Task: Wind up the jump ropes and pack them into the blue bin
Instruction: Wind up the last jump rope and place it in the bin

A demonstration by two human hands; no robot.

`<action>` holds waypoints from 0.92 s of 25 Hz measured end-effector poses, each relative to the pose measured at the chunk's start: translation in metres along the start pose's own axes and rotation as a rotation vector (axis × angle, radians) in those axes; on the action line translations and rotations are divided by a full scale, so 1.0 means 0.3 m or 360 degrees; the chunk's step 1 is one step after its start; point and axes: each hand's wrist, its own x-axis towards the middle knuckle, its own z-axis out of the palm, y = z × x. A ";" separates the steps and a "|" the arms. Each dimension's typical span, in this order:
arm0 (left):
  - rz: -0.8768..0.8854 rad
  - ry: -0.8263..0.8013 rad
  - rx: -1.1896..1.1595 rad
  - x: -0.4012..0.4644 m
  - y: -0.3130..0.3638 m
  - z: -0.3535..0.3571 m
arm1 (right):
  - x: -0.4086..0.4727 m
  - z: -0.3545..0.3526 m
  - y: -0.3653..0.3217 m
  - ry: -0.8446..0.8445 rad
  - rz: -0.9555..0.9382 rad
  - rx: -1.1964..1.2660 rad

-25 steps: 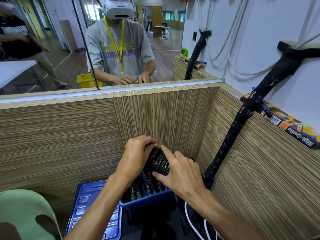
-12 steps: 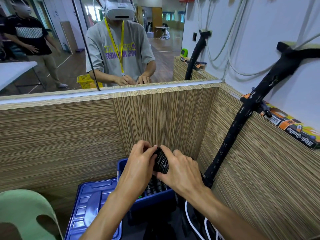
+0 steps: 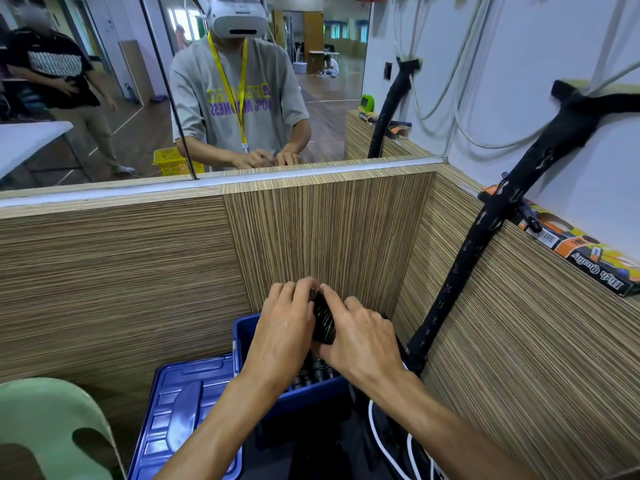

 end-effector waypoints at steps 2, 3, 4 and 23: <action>-0.0085 0.0070 -0.0139 0.002 0.016 -0.009 | 0.010 -0.003 0.010 -0.0004 0.0005 0.0005; -0.0103 0.0077 -0.0155 0.001 0.025 -0.008 | 0.011 0.002 0.012 -0.0006 0.0004 0.0005; -0.0098 0.0070 -0.0143 0.000 0.029 -0.005 | 0.012 0.007 0.012 0.0004 0.0000 0.0010; -0.0698 -0.0083 -0.1390 0.051 -0.096 -0.011 | 0.012 0.053 0.040 -0.0004 0.0024 -0.0049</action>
